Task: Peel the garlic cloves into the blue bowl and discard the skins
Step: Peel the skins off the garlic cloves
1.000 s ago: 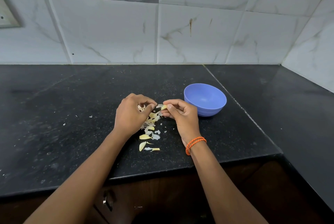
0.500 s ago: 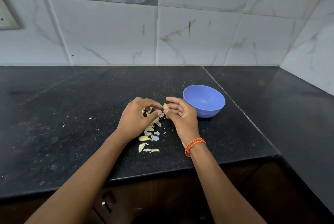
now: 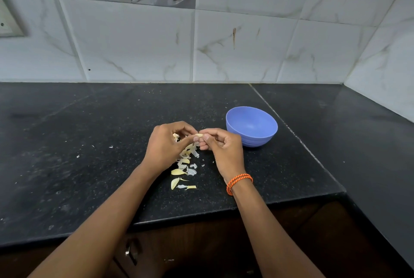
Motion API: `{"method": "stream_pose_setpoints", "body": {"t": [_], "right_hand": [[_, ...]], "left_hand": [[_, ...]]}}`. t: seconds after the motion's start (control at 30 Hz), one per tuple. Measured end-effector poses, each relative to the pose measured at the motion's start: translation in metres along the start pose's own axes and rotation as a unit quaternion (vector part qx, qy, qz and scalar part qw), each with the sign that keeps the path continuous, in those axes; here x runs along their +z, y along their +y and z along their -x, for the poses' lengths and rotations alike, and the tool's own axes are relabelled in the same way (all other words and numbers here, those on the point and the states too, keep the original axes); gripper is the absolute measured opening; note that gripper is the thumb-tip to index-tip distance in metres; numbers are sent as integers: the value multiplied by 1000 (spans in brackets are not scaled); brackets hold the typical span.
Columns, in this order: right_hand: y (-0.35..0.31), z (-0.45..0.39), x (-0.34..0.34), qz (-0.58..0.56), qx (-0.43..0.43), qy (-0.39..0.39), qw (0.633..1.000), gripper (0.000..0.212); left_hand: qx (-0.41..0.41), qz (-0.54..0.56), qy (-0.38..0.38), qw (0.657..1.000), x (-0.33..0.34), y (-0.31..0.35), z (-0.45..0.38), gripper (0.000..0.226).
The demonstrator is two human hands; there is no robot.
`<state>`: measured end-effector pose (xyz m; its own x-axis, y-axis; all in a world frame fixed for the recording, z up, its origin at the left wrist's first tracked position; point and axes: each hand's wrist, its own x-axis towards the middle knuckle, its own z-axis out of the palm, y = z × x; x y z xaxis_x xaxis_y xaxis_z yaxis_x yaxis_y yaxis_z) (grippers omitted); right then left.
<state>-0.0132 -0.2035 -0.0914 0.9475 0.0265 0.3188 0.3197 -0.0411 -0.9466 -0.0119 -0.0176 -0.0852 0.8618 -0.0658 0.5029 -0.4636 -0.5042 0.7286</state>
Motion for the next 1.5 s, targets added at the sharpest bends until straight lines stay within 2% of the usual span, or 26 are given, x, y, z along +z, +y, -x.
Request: {"method": "stream_pose_setpoints", "body": {"t": [0.23, 0.6, 1.13, 1.27, 1.5], "right_hand": [[-2, 0, 0, -33, 16, -9, 999, 12], [-3, 1, 3, -3, -8, -13, 1000, 11], [3, 0, 1, -16, 2, 16, 1000, 4], [2, 0, 2, 1, 7, 17, 1000, 5], [6, -3, 3, 40, 5, 17, 999, 10]], "left_hand": [[-25, 26, -8, 999, 0, 3, 1, 5], [-47, 109, -8, 993, -4, 3, 1, 5], [-50, 110, -21, 992, 1, 5, 1, 10], [-50, 89, -26, 994, 1, 6, 3, 19], [-83, 103, -6, 991, -1, 11, 1, 7]]}}
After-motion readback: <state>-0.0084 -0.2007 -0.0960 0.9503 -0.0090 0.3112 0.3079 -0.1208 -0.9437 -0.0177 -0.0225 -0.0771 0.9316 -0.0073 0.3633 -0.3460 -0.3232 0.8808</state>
